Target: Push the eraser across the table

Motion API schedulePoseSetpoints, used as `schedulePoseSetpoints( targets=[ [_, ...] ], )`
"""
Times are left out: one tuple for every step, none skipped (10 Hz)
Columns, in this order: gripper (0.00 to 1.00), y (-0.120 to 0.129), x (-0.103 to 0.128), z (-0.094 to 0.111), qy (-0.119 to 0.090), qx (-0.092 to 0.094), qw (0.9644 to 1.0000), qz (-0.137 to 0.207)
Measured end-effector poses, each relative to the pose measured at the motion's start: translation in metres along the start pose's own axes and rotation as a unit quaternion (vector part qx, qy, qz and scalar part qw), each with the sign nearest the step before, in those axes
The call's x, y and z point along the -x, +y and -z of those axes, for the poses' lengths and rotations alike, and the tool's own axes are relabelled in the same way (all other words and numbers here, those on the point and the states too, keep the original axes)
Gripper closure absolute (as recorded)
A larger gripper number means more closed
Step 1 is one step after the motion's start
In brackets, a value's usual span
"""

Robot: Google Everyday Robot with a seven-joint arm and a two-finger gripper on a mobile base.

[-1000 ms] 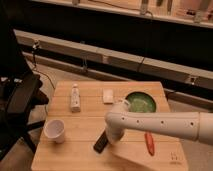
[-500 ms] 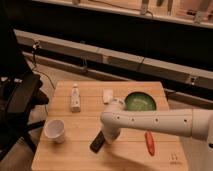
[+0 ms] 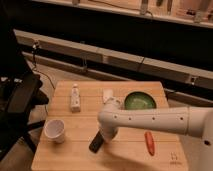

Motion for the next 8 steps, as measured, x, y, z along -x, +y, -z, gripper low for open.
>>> schedulePoseSetpoints(
  targets=[
    [1.00, 0.002, -0.004, 0.000, 0.001, 0.000, 1.0000, 0.003],
    [1.00, 0.004, -0.006, 0.001, 0.002, 0.000, 1.0000, 0.009],
    [1.00, 0.003, -0.007, 0.001, 0.003, -0.001, 0.9999, 0.012],
    [1.00, -0.001, -0.004, 0.001, 0.003, -0.001, 0.9999, 0.017],
    [1.00, -0.006, 0.001, 0.001, 0.003, -0.001, 0.9998, 0.020],
    [1.00, -0.012, 0.006, 0.000, 0.004, -0.001, 0.9997, 0.022],
    [1.00, -0.015, 0.008, 0.000, 0.004, -0.001, 0.9997, 0.023],
    [1.00, -0.015, 0.007, 0.000, 0.005, -0.001, 0.9997, 0.025]
  ],
)
